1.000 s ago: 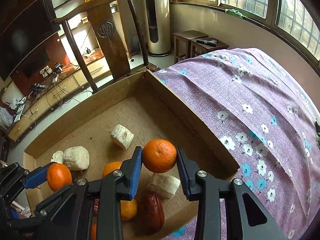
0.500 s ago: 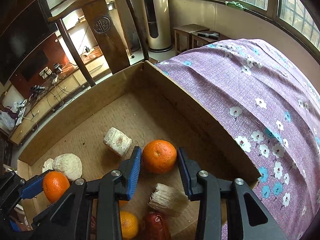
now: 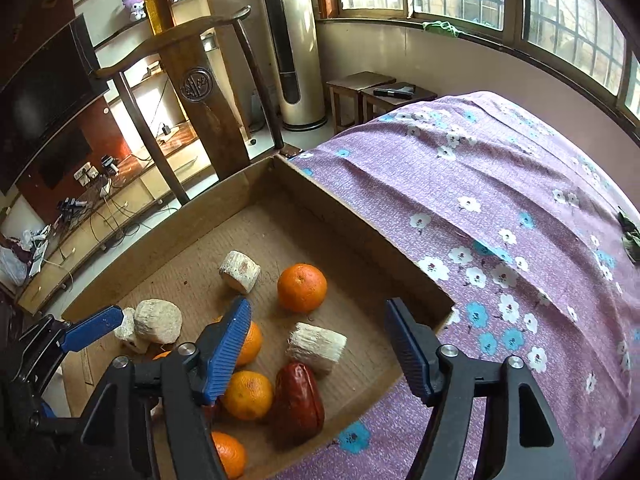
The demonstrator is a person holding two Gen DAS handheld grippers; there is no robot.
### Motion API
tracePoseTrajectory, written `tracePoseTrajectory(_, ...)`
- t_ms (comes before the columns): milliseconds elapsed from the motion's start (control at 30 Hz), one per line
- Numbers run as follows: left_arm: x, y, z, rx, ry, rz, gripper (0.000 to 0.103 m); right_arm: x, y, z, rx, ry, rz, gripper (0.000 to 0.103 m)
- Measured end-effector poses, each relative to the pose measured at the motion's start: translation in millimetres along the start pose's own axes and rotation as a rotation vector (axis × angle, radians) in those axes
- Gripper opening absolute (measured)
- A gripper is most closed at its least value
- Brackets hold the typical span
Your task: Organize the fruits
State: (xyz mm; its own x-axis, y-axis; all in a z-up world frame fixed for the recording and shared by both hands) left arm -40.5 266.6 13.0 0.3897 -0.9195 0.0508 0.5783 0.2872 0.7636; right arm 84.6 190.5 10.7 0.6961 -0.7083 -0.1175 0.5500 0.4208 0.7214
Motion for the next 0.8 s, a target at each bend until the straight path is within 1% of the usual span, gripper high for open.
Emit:
tracePoseTrajectory(67, -1, 0, 2, 0.013, 0.01, -0.001, 0.075, 2, -3, 11, 0.016, -0.015, -0.001, 0.079)
tracePoseTrajectory(200, -2, 1, 4, 0.03, 0.033, -0.004, 0.079, 5, -11, 28, 0.035, -0.033, -0.016, 0.08)
tracePoseTrajectory(367, -6, 2, 13, 0.064, 0.067, -0.002, 0.087, 6, -24, 40, 0.043, -0.038, -0.039, 0.082)
tracePoseTrajectory(467, -8, 1, 18, 0.077, 0.071, 0.009, 0.09, 4, -32, 45, 0.043, -0.033, -0.046, 0.082)
tracePoseTrajectory(600, -6, 1, 26, 0.098, 0.069, 0.013, 0.092, -1, -41, 56, 0.055, -0.018, -0.06, 0.083)
tracePoseTrajectory(800, -3, 2, 40, 0.138, 0.07, 0.014, 0.092, -6, -52, 74, 0.088, -0.005, -0.074, 0.087)
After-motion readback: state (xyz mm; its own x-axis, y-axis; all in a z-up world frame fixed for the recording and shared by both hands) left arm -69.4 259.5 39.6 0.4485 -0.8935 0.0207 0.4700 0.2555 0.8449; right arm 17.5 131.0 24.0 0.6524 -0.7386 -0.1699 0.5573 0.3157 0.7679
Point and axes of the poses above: each gripper's, at about its wrist camera, not at the fingertips, and z roughly against the way its jaws point, x to its right, y to its top, the point moved 6 cm from there along -z, roughly the way its jaws point, and after that the axes turned 8 degrees about x, right-handed, at the moved point
